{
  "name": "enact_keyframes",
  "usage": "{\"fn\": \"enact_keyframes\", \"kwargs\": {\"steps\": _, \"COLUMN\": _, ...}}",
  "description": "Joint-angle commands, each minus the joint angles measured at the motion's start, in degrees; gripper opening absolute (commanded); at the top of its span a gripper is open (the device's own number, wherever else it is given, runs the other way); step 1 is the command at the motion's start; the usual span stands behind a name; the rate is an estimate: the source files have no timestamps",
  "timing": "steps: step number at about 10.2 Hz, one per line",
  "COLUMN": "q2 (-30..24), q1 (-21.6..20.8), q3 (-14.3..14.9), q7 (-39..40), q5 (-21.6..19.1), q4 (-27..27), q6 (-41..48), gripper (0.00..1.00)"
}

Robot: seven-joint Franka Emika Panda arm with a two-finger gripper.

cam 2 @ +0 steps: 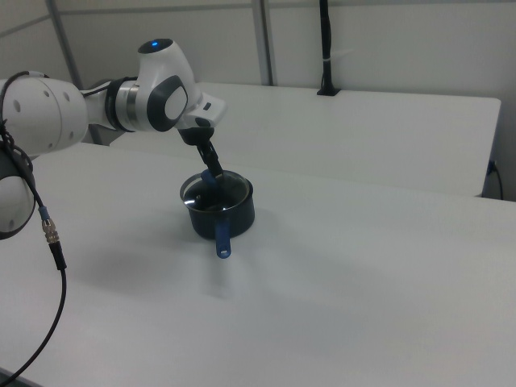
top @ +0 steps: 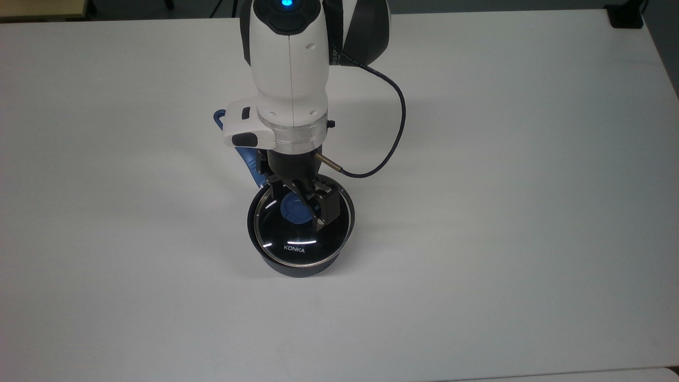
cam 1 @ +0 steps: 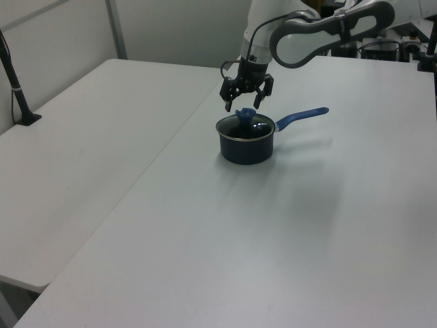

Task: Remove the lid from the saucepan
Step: 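Close the gripper around the blue lid knob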

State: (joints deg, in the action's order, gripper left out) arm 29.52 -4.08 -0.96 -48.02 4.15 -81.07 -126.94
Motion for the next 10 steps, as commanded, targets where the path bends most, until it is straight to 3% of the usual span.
{"fn": "enact_keyframes", "kwargs": {"steps": 1, "q2": 0.2, "q1": -0.9, "q3": 0.3, "q7": 0.5, "q5": 2.7, "q4": -0.6, "q6": 0.4, "gripper": 1.0}}
{"fn": "enact_keyframes", "kwargs": {"steps": 3, "q2": 0.5, "q1": -0.8, "q3": -1.9, "q7": 0.5, "q5": 5.5, "q4": -1.5, "q6": 0.4, "gripper": 1.0}}
{"fn": "enact_keyframes", "kwargs": {"steps": 4, "q2": 0.5, "q1": -0.9, "q3": -2.0, "q7": 0.3, "q5": 6.5, "q4": -2.2, "q6": 0.4, "gripper": 0.9}}
{"fn": "enact_keyframes", "kwargs": {"steps": 6, "q2": 0.3, "q1": -0.4, "q3": -2.0, "q7": 0.4, "q5": 6.0, "q4": -2.2, "q6": 0.4, "gripper": 0.59}}
{"fn": "enact_keyframes", "kwargs": {"steps": 7, "q2": 0.0, "q1": 0.0, "q3": -2.0, "q7": 0.6, "q5": 5.7, "q4": -2.2, "q6": 0.5, "gripper": 0.5}}
{"fn": "enact_keyframes", "kwargs": {"steps": 10, "q2": -4.4, "q1": 1.9, "q3": -2.2, "q7": 6.2, "q5": 3.8, "q4": -2.3, "q6": 5.5, "gripper": 0.49}}
